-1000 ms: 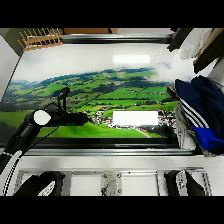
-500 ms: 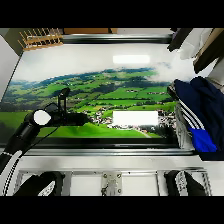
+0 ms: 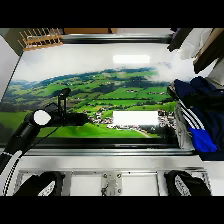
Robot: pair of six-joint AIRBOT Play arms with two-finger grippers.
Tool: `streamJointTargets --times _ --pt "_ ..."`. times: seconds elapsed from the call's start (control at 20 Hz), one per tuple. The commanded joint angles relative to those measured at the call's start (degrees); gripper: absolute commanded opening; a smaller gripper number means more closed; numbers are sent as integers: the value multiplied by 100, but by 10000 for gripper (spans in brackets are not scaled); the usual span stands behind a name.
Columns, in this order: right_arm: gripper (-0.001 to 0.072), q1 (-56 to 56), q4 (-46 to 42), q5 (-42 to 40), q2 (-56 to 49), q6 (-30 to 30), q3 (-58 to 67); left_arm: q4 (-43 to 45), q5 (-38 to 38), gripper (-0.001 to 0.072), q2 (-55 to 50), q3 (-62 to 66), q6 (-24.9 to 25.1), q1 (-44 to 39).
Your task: Fold the clothes and pants, and hang the long-sleeved shirts on hangers.
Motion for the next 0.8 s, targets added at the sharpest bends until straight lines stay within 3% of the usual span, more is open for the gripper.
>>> streamJointTargets --times 0.0,0.15,0.2,0.3,0.35,0.75 --pt "658 763 122 -4 -219 -61 9 -11 4 4 0 -2 0 -4" --pt "653 848 122 22 -310 -61 9 -9 4 4 0 -2 0 -4" --pt "537 846 120 20 -321 -61 9 -9 4 4 0 -2 0 -4" --pt "76 846 122 15 -321 -61 9 -9 4 4 0 -2 0 -4" --pt "17 846 120 15 -323 -63 9 -9 4 3 0 -2 0 -4" --pt "17 846 122 20 -323 -61 9 -9 4 4 0 -2 0 -4"
